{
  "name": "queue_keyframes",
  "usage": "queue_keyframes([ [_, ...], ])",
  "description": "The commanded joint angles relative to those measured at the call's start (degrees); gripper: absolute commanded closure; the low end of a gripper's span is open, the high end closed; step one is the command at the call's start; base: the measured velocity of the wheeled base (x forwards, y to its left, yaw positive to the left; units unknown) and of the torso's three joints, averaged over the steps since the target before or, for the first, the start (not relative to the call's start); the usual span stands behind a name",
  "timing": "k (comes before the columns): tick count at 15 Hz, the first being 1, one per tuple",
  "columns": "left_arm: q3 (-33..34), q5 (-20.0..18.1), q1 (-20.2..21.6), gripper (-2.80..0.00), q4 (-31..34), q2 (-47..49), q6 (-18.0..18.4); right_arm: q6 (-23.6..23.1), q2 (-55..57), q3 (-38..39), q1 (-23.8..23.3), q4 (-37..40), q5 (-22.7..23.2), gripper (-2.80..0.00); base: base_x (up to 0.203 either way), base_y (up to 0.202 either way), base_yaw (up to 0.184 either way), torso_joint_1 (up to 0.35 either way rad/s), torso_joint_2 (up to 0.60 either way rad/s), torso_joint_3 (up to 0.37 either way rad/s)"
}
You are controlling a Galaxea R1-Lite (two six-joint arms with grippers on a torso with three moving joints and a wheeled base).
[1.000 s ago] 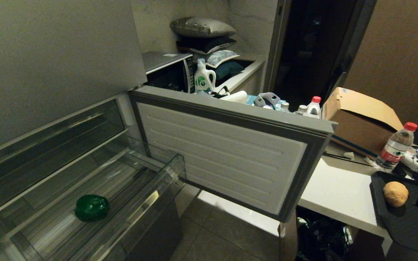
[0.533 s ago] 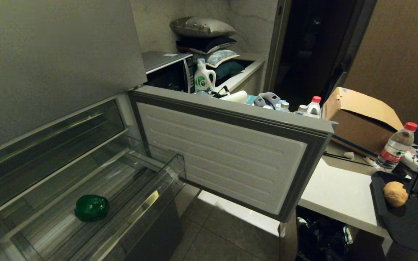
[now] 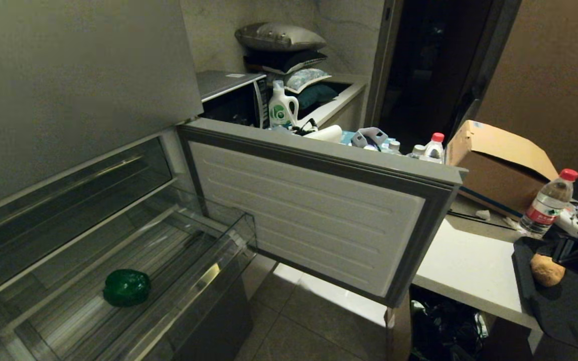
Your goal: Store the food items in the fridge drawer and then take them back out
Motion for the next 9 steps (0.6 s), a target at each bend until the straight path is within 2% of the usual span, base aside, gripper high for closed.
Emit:
queue_keyframes([
  [1, -0.01, 0.02, 0.0, 0.0, -0.01, 0.09, -0.01, 0.01, 3.05, -1.95, -1.29, -0.18, 0.04, -2.8, 0.0, 0.0, 0.0, 0.0, 0.0, 0.0],
  [9, -0.01, 0.02, 0.0, 0.0, -0.04, 0.09, -0.01, -0.22, 10.92, -8.47, -3.24, -0.18, 0.74, -2.8, 0.0, 0.0, 0.0, 0.0, 0.0, 0.0],
])
